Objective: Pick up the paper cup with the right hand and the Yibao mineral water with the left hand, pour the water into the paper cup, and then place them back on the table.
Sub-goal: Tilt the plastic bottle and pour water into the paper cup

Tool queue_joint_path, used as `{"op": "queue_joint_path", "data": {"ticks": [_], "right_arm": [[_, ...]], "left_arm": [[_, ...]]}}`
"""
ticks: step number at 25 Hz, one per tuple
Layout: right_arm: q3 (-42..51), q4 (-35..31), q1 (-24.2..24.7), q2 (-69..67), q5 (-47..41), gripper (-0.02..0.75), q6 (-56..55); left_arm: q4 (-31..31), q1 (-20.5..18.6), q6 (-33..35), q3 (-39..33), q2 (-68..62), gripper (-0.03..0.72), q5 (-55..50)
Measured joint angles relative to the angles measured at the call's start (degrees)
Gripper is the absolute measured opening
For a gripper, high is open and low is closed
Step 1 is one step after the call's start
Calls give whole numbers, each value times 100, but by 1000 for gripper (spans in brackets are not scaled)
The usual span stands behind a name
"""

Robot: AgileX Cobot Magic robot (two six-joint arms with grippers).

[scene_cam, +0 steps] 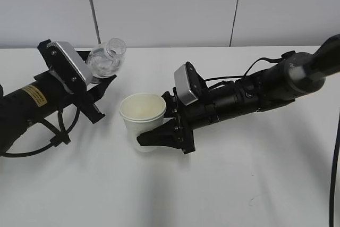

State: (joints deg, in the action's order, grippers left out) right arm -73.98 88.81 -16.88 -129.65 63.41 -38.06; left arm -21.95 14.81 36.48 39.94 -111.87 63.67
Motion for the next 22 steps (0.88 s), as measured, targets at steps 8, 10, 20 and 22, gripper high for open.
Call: {"op": "queue_joint_path", "data": {"ticks": [8, 10, 20, 22], "right_arm": [[-474, 443, -26, -12, 0, 468, -755], [-572, 510, -26, -46, -11, 468, -963], [-787, 1026, -26, -86, -292, 468, -1519], [-810, 1082, -26, -95, -292, 468, -1569]], "left_arm": [[7, 0, 1472, 43, 0, 400, 0], [9, 0, 1770, 43, 0, 400, 0], [151, 0, 2969, 48, 0, 398, 0], [163, 0, 3181, 48, 0, 398, 0]]}}
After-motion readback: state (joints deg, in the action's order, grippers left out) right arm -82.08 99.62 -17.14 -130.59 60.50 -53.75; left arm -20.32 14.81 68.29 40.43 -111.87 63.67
